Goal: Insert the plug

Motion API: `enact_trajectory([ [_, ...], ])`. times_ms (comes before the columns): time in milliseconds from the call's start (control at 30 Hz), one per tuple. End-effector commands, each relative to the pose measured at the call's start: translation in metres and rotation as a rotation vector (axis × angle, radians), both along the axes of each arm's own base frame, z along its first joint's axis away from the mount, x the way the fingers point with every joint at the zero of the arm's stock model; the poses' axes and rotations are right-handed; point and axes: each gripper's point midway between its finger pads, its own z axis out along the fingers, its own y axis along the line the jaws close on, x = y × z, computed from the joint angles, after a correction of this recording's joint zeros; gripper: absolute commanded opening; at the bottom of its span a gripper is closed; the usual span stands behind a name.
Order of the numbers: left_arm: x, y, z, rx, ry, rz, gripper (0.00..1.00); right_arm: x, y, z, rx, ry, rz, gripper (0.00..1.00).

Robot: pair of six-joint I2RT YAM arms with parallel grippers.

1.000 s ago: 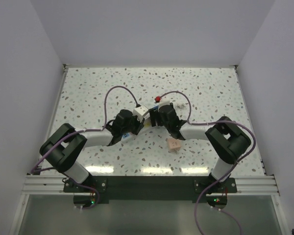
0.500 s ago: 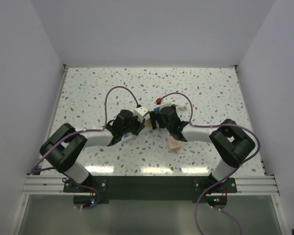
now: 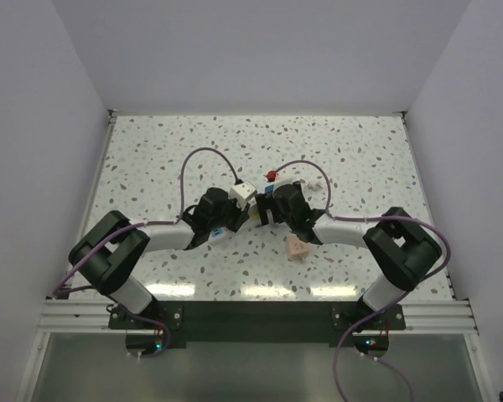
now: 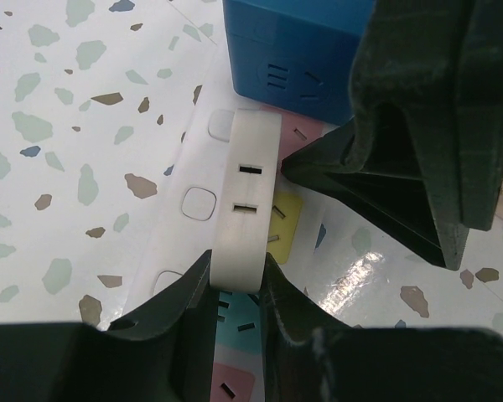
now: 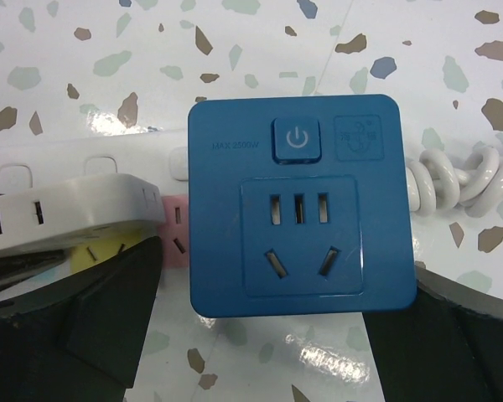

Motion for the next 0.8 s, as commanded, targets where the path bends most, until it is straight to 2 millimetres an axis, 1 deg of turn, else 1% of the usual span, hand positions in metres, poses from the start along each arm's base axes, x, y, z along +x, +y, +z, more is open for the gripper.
enact_trajectory([
  [0, -0.019, -0.004, -0.021, 0.012, 0.111, -0.025, 0.0, -0.028, -0.018, -0.025, -0.072, 0.132, 0.011, 0.96],
  [67, -0.019, -0.004, -0.022, 0.014, 0.114, -0.025, 0.0, -0.026, -0.021, -0.023, -0.071, 0.126, 0.007, 0.96],
  [200, -0.019, -0.004, -0.023, 0.016, 0.116, -0.025, 0.0, -0.019, -0.033, -0.017, -0.08, 0.102, -0.026, 0.96],
  [333, -0.019, -0.004, -0.023, 0.017, 0.115, -0.024, 0.0, -0.013, -0.035, -0.007, -0.06, 0.077, -0.025, 0.96],
  [533, -0.018, -0.004, -0.024, 0.02, 0.117, -0.022, 0.0, -0.01, -0.023, 0.01, -0.017, 0.047, 0.028, 0.96],
  [600, -0.018, -0.004, -0.025, 0.022, 0.12, -0.022, 0.0, -0.01, -0.018, 0.012, -0.007, 0.044, 0.054, 0.96],
  [700, -0.018, -0.004, -0.024, 0.022, 0.12, -0.022, 0.0, -0.009, -0.015, 0.018, 0.002, 0.029, 0.069, 0.96],
  [767, -0.018, -0.004, -0.026, 0.025, 0.123, -0.021, 0.0, -0.008, -0.015, 0.025, 0.01, 0.015, 0.073, 0.96],
])
